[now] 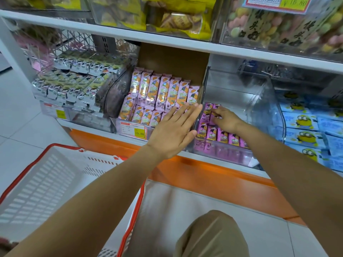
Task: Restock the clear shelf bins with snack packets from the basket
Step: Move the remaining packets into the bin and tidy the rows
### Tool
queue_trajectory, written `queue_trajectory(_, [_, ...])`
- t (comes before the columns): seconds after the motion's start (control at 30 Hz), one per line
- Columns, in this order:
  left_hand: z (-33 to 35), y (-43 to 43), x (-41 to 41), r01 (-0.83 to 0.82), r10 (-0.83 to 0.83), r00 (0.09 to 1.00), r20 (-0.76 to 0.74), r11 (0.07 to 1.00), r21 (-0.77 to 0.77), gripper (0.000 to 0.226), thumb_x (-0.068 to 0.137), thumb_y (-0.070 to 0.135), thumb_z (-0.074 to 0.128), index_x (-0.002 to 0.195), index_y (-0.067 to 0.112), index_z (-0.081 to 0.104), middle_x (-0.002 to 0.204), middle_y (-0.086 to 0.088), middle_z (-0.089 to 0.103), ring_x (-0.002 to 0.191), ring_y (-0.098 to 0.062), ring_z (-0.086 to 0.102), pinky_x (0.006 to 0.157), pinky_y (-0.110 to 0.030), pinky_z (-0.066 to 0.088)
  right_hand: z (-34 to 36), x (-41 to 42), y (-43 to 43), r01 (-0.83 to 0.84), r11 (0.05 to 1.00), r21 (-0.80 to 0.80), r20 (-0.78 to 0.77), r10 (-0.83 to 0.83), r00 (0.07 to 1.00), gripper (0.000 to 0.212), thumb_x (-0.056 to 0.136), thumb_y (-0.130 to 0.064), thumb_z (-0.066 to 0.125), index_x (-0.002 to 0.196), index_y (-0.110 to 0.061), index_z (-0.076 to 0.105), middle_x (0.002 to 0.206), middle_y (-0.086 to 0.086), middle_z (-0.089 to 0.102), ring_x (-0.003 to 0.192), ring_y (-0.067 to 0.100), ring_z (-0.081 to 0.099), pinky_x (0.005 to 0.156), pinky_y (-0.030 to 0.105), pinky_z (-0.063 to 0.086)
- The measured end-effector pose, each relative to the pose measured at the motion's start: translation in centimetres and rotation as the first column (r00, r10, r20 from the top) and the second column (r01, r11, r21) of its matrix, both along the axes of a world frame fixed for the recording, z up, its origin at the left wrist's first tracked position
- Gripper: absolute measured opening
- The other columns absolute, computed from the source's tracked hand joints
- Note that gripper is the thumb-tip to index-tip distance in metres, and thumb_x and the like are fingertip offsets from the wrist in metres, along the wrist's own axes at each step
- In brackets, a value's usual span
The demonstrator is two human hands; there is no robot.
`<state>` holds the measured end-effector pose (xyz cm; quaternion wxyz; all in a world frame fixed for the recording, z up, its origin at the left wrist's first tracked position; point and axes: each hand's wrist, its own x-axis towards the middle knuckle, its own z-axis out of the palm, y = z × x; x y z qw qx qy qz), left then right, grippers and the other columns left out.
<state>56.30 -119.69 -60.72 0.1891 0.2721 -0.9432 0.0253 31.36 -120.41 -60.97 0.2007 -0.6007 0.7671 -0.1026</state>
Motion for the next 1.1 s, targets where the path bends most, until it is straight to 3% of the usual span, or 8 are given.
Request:
queue_trajectory(0.1, [0.0, 0.0, 0.0, 0.005, -0.005, 1.000, -0.003, 1.000, 0.000, 0.060, 0.105, 0.043, 0.017, 0.155, 0.018, -0.005, 0.164, -0.002, 0.011, 0.152, -0.019, 0.006, 0.122, -0.044, 0.012, 0.0, 0.3, -0.5, -0.007, 1.000, 0.017, 0.041, 0.007, 0.999, 0.046, 0.102, -0.025, 0.044, 0.148, -0.018, 0.039, 0.158, 0.011, 0.025, 0.142, 0.030, 0.031, 0.114, 0.033, 0.027])
queue_trajectory(0.3, [-0.1, -0.1, 0.1, 0.004, -0.004, 1.000, 0.001, 1.000, -0.004, 0.060, 0.105, 0.043, 0.017, 0.155, 0.018, -0.005, 0.164, -0.002, 0.013, 0.151, -0.020, 0.007, 0.122, -0.044, 0.013, 0.1, -0.3, 0.1, -0.019, 0.999, 0.031, 0.049, 0.018, 0.999, 0.044, 0.103, -0.020, 0.044, 0.146, -0.022, 0.042, 0.142, 0.007, 0.043, 0.112, 0.029, 0.055, 0.085, 0.029, 0.044])
queue_trajectory(0.5, [0.1, 0.1, 0.0, 0.001, -0.001, 1.000, -0.003, 1.000, 0.002, 0.060, 0.105, 0.043, 0.017, 0.155, 0.019, -0.006, 0.163, -0.002, 0.014, 0.151, -0.021, 0.010, 0.122, -0.044, 0.015, 1.3, 0.0, 1.0, -0.057, 0.997, 0.055, 0.051, 0.054, 0.997, 0.052, 0.101, -0.022, 0.049, 0.151, -0.020, 0.033, 0.159, 0.006, 0.022, 0.142, 0.027, 0.031, 0.110, 0.028, 0.029])
queue_trajectory(0.63, [0.0, 0.0, 0.1, -0.004, 0.004, 1.000, 0.007, 1.000, 0.004, 0.060, 0.105, 0.044, 0.014, 0.154, 0.020, -0.012, 0.164, -0.001, 0.014, 0.151, -0.020, 0.009, 0.122, -0.044, 0.015, 2.1, 0.2, 1.6, -0.019, 0.998, 0.052, 0.015, 0.018, 1.000, 0.046, 0.102, -0.021, 0.046, 0.148, -0.019, 0.039, 0.154, 0.008, 0.035, 0.127, 0.028, 0.050, 0.095, 0.026, 0.039])
queue_trajectory(0.7, [0.0, -0.1, 0.1, -0.007, 0.007, 1.000, 0.016, 1.000, 0.009, 0.060, 0.105, 0.045, 0.013, 0.154, 0.021, -0.013, 0.164, -0.001, 0.014, 0.151, -0.020, 0.007, 0.122, -0.044, 0.015, 2.5, 0.4, 2.4, -0.030, 0.995, 0.094, -0.008, 0.030, 1.000, 0.046, 0.102, -0.024, 0.045, 0.148, -0.022, 0.039, 0.154, 0.007, 0.037, 0.124, 0.028, 0.053, 0.097, 0.028, 0.040])
queue_trajectory(0.83, [0.0, 0.0, 0.0, -0.015, 0.014, 1.000, 0.027, 0.999, 0.031, 0.061, 0.104, 0.046, 0.009, 0.155, 0.020, -0.011, 0.164, -0.002, 0.016, 0.151, -0.019, 0.007, 0.122, -0.044, 0.015, 2.8, 1.1, 4.1, -0.073, 0.970, 0.230, -0.050, 0.087, 0.995, 0.046, 0.103, -0.032, 0.044, 0.147, -0.021, 0.039, 0.151, 0.008, 0.041, 0.129, 0.027, 0.048, 0.103, 0.030, 0.037])
queue_trajectory(0.97, [0.2, 0.2, 0.0, -0.016, 0.015, 1.000, 0.024, 0.998, 0.055, 0.061, 0.102, 0.048, 0.005, 0.154, 0.022, -0.013, 0.164, -0.001, 0.010, 0.152, -0.019, 0.004, 0.122, -0.042, 0.012, 3.4, 1.1, 5.1, -0.018, 0.988, 0.152, -0.012, 0.020, 1.000, 0.043, 0.102, -0.033, 0.047, 0.143, -0.022, 0.046, 0.148, 0.007, 0.045, 0.131, 0.026, 0.046, 0.098, 0.024, 0.035])
queue_trajectory(1.1, [0.3, 0.2, 0.0, -0.016, 0.015, 1.000, 0.012, 0.997, 0.080, 0.061, 0.101, 0.047, 0.005, 0.154, 0.023, -0.014, 0.164, 0.000, 0.010, 0.152, -0.019, 0.005, 0.122, -0.043, 0.013, 3.8, 0.2, 5.9, 0.043, 0.990, 0.135, -0.044, -0.037, 0.998, 0.043, 0.101, -0.038, 0.047, 0.141, -0.023, 0.049, 0.149, 0.008, 0.044, 0.132, 0.027, 0.045, 0.104, 0.030, 0.035])
